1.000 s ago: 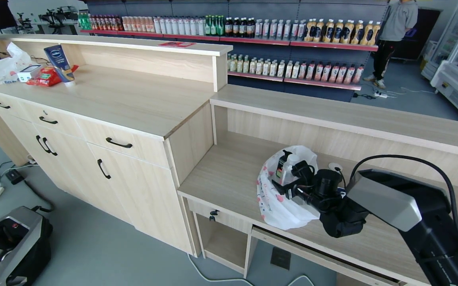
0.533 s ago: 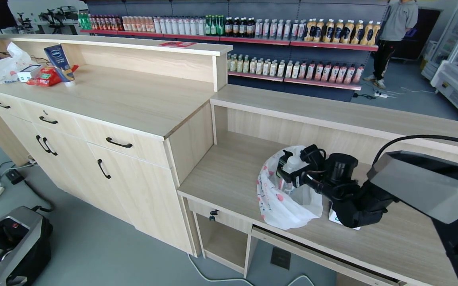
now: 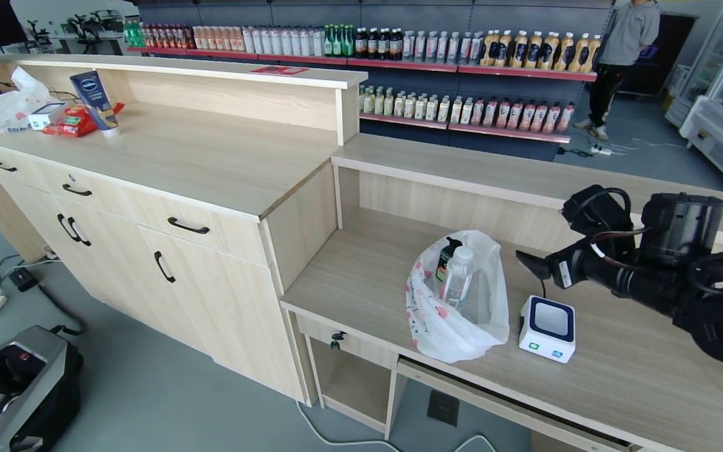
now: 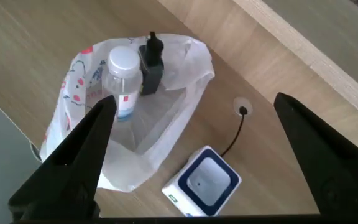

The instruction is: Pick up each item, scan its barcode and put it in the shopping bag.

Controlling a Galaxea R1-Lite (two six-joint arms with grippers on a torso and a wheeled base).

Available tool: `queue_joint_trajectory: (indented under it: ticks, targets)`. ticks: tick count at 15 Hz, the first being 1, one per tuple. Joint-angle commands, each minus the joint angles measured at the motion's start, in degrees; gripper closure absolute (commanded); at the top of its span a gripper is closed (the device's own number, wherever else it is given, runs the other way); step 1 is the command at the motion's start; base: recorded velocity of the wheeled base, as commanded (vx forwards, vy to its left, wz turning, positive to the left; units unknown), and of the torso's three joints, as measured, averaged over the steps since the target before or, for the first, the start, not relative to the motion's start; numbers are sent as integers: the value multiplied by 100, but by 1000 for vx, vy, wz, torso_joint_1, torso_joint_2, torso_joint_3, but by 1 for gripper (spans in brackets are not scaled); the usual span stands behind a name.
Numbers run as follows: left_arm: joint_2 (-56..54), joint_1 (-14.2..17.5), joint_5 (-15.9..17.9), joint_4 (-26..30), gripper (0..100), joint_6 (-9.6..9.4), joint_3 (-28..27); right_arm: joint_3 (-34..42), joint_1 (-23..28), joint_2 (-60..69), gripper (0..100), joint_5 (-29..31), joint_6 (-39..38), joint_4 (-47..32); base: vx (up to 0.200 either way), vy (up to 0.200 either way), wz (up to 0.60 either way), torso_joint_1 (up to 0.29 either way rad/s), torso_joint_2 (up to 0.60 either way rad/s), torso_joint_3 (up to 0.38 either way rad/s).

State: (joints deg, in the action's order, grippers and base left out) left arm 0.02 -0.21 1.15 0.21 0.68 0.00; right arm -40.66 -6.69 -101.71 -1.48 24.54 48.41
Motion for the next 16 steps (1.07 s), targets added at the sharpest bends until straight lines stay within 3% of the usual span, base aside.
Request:
queue_joint_trajectory:
  ticks: [1, 3, 7, 10, 12, 16]
  targets:
    - [6, 3, 0, -3, 0, 2, 0, 594, 1109, 1311, 0, 112, 279, -930, 0, 0, -600, 2, 2, 2]
    - [6, 3, 0, -3, 0, 2, 0, 594, 1882, 1259, 0, 306, 262, -1053, 0, 0, -600, 7, 5, 9]
    - [6, 3, 0, -3, 0, 2, 0, 603, 2656, 1118, 0, 314, -46, -534, 0, 0, -600, 8, 5, 2]
    - [6, 3, 0, 6, 0, 2, 0, 673, 3077, 608, 0, 314, -248, 591, 0, 0, -600, 1, 2, 4]
    - [6, 3, 0, -3, 0, 2, 0, 691, 3447, -288, 0, 306, -415, 1092, 0, 0, 0, 0, 0, 0]
    - [6, 3, 0, 6, 0, 2, 0, 708, 3570, -1563, 0, 279, -951, 2612, 0, 0, 0, 0, 0, 0]
